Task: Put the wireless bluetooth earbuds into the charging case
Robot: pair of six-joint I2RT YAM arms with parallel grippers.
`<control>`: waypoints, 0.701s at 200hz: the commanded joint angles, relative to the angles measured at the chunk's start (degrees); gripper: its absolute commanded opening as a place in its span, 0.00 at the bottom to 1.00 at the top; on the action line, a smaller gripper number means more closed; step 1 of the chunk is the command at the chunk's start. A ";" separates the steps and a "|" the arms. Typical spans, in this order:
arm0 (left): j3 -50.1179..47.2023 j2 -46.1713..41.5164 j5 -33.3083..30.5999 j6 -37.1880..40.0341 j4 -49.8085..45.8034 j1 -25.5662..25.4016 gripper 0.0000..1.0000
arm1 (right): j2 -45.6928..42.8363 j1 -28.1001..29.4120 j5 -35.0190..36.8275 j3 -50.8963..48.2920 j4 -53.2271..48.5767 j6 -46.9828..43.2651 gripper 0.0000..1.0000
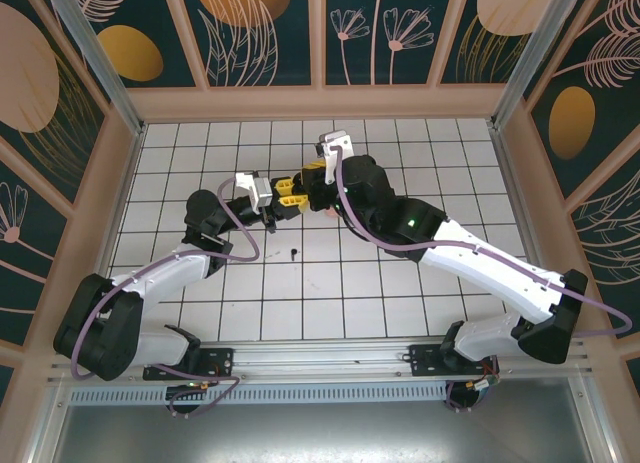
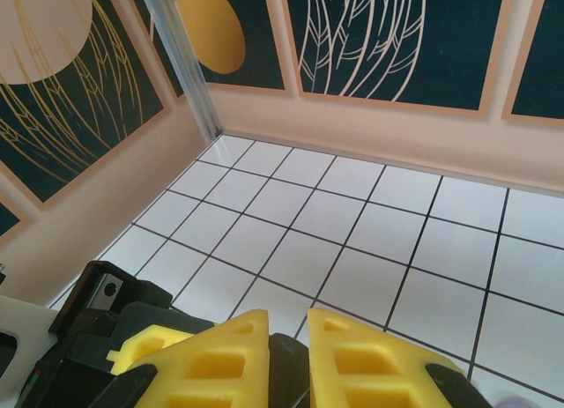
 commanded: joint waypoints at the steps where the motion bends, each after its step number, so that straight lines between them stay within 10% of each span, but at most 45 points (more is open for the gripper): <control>1: 1.87 -1.30 0.35 -0.48 0.95 -0.37 0.00 | 0.72 0.50 0.72 -0.10 0.08 0.98 0.15; 140: 3.67 -0.06 -0.58 -4.09 1.07 -0.37 0.00 | -0.50 1.73 3.57 -2.00 1.14 1.58 0.14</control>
